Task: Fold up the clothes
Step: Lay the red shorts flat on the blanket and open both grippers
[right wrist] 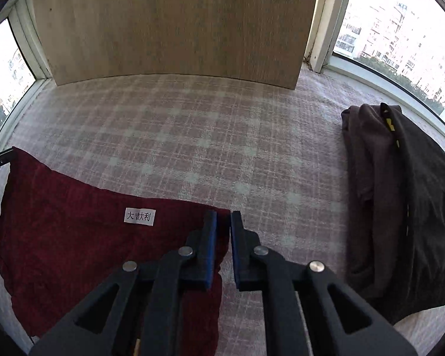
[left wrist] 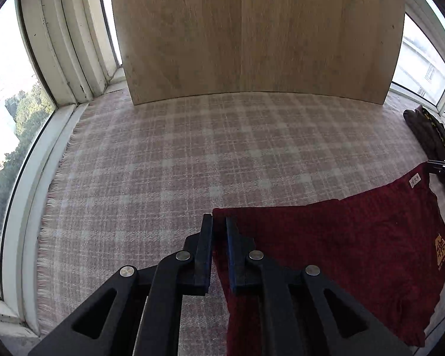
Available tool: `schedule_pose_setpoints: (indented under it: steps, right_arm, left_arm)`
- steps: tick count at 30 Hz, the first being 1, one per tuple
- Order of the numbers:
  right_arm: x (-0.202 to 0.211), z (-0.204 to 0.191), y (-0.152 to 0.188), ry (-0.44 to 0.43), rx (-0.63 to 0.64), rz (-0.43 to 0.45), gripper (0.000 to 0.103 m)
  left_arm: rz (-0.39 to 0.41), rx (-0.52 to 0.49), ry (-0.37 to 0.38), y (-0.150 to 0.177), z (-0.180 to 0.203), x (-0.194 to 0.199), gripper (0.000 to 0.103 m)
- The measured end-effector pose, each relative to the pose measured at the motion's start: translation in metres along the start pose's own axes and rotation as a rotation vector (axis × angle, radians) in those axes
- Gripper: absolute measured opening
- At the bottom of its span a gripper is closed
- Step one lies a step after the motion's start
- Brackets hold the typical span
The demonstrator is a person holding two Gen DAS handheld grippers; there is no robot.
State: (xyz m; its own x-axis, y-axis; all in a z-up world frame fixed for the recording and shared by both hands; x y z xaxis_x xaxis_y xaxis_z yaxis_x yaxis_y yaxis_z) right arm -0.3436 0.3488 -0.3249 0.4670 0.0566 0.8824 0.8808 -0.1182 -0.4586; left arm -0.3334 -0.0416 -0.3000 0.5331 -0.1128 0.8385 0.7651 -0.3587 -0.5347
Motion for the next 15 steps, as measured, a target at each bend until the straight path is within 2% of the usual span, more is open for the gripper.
schedule_pose_setpoints:
  steps: [4,7,10,13,15]
  right_arm:
    - [0.017,0.024,-0.005,0.037,-0.025,0.028,0.012]
    - [0.040,0.024,-0.006,0.012,-0.026,0.055,0.012]
    - [0.051,-0.003,0.021,-0.042,0.033,0.017,0.012]
    - [0.058,-0.029,0.052,-0.088,0.088,-0.031,0.012]
    - [0.057,-0.038,0.076,-0.088,0.100,-0.061,0.012]
  left_arm:
    - [0.006,0.029,-0.063,0.009,-0.029,0.015,0.011]
    - [0.015,0.054,-0.065,0.017,-0.039,0.034,0.009]
    - [0.043,0.050,-0.007,0.025,-0.024,0.058,0.009]
    - [0.059,0.007,0.082,0.040,0.013,0.078,0.011]
    - [0.049,-0.004,0.134,0.055,0.035,0.084,0.011]
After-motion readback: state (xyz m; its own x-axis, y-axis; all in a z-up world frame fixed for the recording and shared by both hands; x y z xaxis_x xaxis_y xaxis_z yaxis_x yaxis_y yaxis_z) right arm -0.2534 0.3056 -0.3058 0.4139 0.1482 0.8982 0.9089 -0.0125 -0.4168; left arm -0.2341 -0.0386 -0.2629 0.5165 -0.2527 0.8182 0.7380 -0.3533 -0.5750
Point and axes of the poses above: each gripper's, at about its wrist camera, not at the fingertips, and x roughly against the way its jaws point, z to its right, y to its underside, the point moved 10 cm from there along -x, roughly the way its jaws point, and after that the axes turned 13 degrees about -x, right-handed, at the moved point
